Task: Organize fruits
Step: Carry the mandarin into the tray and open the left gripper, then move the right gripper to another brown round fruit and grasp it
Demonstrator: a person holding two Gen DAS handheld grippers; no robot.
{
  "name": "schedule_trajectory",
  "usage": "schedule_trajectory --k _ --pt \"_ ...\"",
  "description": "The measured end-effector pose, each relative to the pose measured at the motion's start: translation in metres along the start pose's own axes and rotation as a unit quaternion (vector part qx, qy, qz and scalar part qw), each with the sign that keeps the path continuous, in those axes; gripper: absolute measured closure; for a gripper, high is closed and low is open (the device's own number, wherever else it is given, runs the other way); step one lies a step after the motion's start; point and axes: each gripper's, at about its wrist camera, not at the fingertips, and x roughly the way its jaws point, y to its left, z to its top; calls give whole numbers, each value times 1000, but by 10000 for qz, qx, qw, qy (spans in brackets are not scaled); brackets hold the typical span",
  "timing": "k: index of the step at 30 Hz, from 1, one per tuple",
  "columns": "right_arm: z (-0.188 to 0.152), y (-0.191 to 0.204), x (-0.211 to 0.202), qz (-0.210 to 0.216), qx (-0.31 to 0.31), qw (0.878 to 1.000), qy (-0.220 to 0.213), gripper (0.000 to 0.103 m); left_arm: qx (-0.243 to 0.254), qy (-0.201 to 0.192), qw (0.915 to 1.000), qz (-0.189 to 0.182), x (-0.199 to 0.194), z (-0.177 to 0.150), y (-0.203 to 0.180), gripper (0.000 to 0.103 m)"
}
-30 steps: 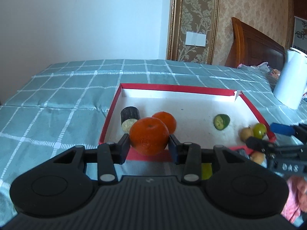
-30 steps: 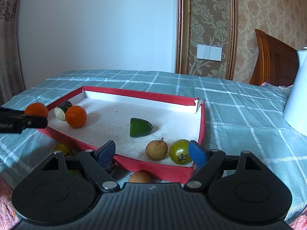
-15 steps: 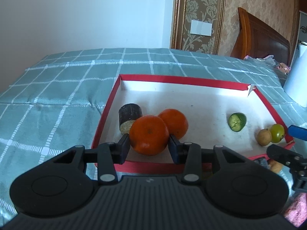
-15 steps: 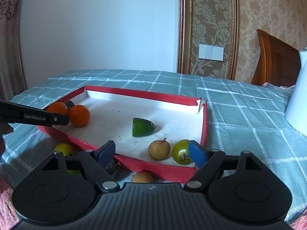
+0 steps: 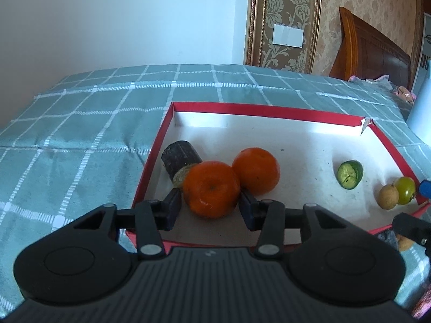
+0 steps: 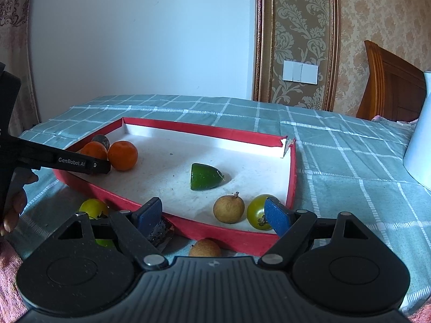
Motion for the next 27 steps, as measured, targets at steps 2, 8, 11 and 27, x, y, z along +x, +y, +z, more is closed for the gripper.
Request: schedule_trajectory --k 2,8,11,27 --pt "1 1 0 -4 -5 10000 0 19 66 -6 9999 83 -1 -1 -2 53" --pt "1 1 0 -47 -21 10000 0 15 224 -107 9996 140 -13 -6 -7 29" --pt "0 1 0 -51 -21 10000 0 14 229 -223 9991 269 -23 -9 -8 20" --pt "-1 -3 -1 -256 -21 9996 -94 9 -418 -692 9966 184 -107 -52 1 0"
